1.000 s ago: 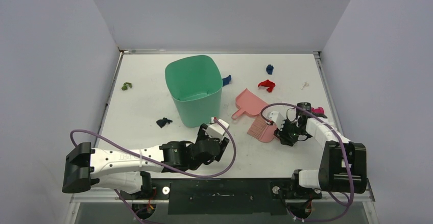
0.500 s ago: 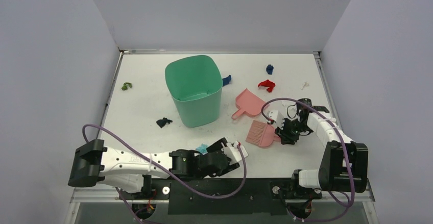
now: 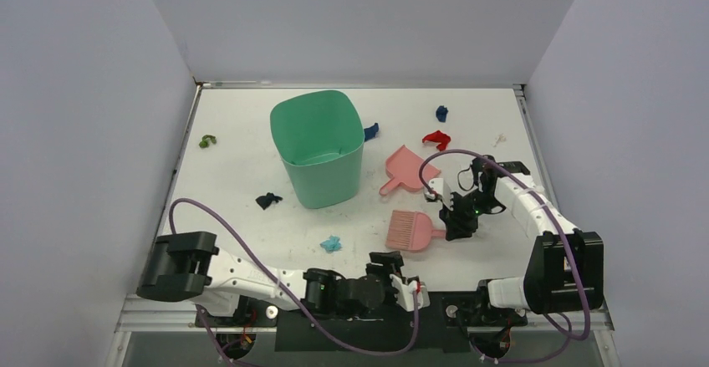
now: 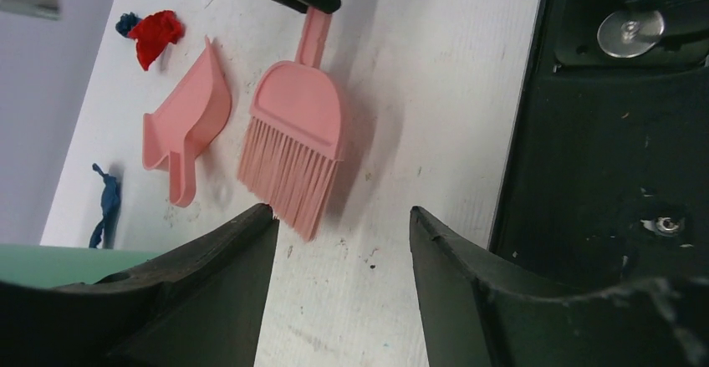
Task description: Sweep away the paper scraps from the table
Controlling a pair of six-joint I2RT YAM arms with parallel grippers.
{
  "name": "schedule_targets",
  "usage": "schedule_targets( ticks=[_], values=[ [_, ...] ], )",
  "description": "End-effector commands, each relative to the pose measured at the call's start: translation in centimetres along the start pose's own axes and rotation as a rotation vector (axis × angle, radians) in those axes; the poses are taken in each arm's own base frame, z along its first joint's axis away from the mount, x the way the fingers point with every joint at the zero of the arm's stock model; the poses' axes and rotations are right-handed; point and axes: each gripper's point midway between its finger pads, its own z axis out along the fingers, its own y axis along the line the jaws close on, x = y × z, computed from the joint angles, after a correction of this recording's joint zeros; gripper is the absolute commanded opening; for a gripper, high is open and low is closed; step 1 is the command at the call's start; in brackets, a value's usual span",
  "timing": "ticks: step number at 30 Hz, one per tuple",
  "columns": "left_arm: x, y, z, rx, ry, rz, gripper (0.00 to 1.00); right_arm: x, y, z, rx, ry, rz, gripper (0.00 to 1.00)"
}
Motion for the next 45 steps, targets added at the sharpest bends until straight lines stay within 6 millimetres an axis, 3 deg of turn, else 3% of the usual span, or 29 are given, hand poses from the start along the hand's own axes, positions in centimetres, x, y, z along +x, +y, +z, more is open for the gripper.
schedule_targets(
  ticks=[1, 5, 9, 19, 29, 35, 36, 37, 38, 40, 43, 45],
  values=[
    [-1.8, -0.6, 1.9, -0.027, -0.096, 0.034, 0.57, -2.9, 0.6, -0.5, -0.049, -0.101, 0.044, 0.05],
    [-1.2, -1.2, 3.4, -0.066, -0.097, 0.044, 0.55, -2.9, 0.4, -0.5, -0.046, -0.094, 0.066, 0.05],
    [-0.7, -0.2, 4.5, -0.21, -0.085, 0.121, 0.54, -3.0, 1.0, -0.6, -0.072, -0.089, 0.059, 0.05],
    [0.5, 0.4, 6.7, -0.381, -0.062, 0.262, 0.45, -2.7, 1.6, -0.4, -0.117, -0.075, 0.059, 0.05],
    [0.1, 2.0, 7.2, -0.48, -0.1, 0.294, 0.14, -2.6, 1.9, -0.3, -0.131, -0.071, 0.047, 0.05],
    [0.0, 2.8, 6.4, -0.472, -0.094, 0.261, 0.0, -2.9, 2.2, -0.6, -0.129, -0.084, 0.028, 0.06],
    [0.1, 2.8, 6.2, -0.464, -0.094, 0.251, 0.0, -3.1, 2.3, -0.7, -0.128, -0.092, 0.021, 0.09],
    [0.0, 3.0, 5.9, -0.462, -0.095, 0.238, 0.0, -3.5, 2.3, -1.0, -0.124, -0.107, 0.018, 0.19],
    [0.0, 3.2, 5.6, -0.461, -0.095, 0.227, 0.0, -4.1, 2.3, -1.4, -0.12, -0.132, 0.01, 0.35],
    [-0.2, 3.7, 4.9, -0.465, -0.095, 0.187, 0.0, -5.6, 2.6, -2.6, -0.119, -0.194, -0.014, 0.5],
    [-0.9, 4.1, 3.5, -0.419, -0.111, 0.111, 0.0, -8.1, 2.6, -4.5, -0.101, -0.268, -0.037, 0.63],
    [-1.1, 4.4, 2.6, -0.381, -0.119, 0.056, 0.0, -9.6, 2.3, -5.7, -0.083, -0.303, -0.04, 0.67]
  ],
)
